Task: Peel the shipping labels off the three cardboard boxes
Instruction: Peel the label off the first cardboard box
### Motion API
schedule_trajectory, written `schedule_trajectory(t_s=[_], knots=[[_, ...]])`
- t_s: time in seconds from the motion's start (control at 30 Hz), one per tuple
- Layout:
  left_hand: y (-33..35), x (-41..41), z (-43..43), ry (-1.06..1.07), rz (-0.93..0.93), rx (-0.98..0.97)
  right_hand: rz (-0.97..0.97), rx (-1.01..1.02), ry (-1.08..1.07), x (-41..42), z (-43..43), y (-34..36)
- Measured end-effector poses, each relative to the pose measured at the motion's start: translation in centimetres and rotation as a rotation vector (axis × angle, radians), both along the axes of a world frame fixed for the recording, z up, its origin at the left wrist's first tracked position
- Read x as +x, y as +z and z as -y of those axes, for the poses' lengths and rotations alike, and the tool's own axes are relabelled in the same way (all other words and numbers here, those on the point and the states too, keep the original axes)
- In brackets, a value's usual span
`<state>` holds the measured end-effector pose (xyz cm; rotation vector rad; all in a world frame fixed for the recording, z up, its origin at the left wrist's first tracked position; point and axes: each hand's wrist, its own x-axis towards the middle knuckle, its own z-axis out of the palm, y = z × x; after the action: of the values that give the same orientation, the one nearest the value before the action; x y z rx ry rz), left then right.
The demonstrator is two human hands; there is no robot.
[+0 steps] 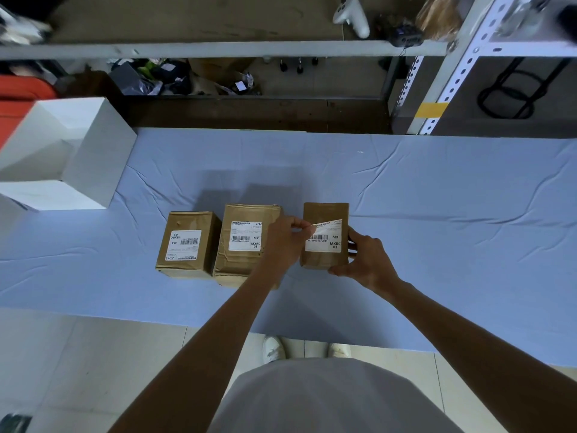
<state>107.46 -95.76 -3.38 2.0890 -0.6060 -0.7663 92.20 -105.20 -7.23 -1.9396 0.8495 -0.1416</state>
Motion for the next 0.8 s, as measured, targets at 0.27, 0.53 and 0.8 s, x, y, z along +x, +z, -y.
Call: schedule_trajectory(t_s=[0.27,0.53,0.8], knots=[[0.37,-0.12,0.02,-0.006,-0.031,-0.031,-0.018,0.024,-0.022,-0.09,0.14,0.20],[0.68,-0.14,0.16,-0.010,-0.043,-0.042,-0.009,0.023,-0.034,0.03,0.27,0.57],[0.69,-0.21,0.06,-0.035,-0.053,-0.040,-0.031,0.002,-0.042,0.03,0.24,0.56]])
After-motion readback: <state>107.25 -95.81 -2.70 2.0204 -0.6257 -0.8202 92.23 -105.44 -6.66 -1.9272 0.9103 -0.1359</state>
